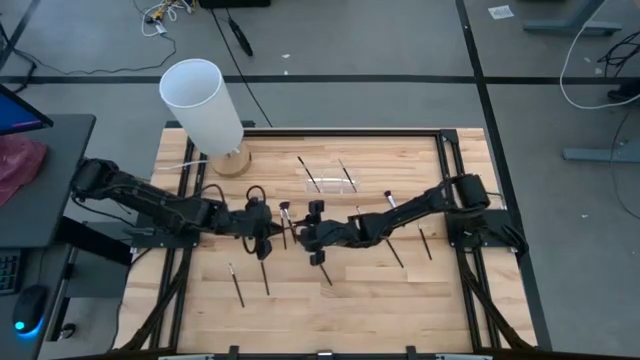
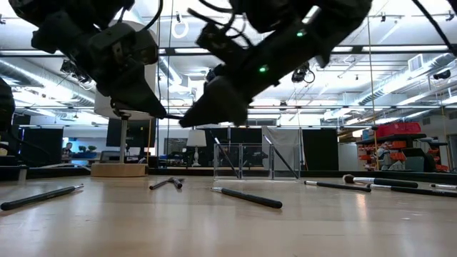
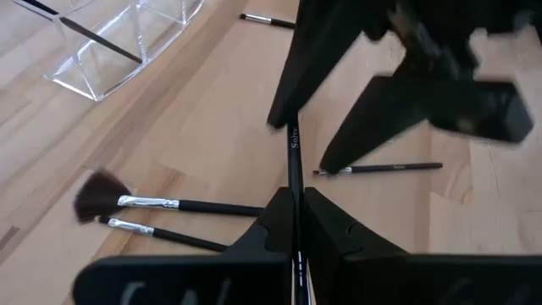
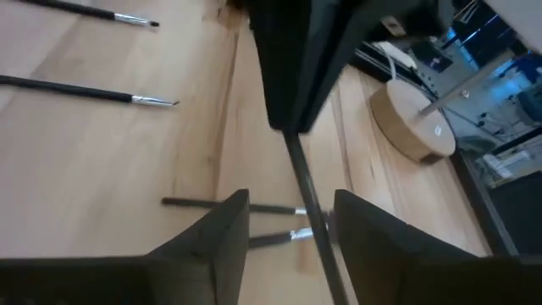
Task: Put items in baskets/containers
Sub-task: Put the black eyeshadow brush into the transparent organizer
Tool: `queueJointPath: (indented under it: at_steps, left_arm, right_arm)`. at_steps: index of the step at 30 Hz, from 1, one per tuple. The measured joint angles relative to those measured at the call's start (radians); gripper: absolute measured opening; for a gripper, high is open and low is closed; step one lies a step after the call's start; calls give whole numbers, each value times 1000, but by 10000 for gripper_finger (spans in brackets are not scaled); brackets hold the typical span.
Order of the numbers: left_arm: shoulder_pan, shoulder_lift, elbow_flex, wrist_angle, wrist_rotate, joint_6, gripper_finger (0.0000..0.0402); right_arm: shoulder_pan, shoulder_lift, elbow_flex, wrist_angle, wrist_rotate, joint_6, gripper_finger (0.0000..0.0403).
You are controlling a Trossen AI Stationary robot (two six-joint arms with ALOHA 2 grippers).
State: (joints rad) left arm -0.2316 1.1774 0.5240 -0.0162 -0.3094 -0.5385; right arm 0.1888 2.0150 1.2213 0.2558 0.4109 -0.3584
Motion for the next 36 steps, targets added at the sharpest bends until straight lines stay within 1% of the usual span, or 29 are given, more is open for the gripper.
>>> queueJointPath:
  at_steps: [6,12,20,23,30,33,36]
  left_arm:
    - [17,0,0,-3,3,0,14]
    - [17,0,0,-5,8,0,11]
    - [17,0,0,-3,-1,1,17]
    - [17,0,0,-3,-4,1,13]
    - [20,0,0,6,-8,1,21]
    - [22,0,0,19,-12,12,23]
    - [22,-4,0,92,-22,66,35]
  right_arm:
    - [-1,72,107,-44,25,-51,152]
    - [0,73,113,-56,68,-64,113]
    - [-6,73,113,-45,66,-94,72]
    - [-7,73,113,-35,33,-110,59]
    - [-11,73,113,-52,16,-95,13]
    - [-11,72,113,-65,17,-56,9]
    - [-12,70,89,-44,15,18,8]
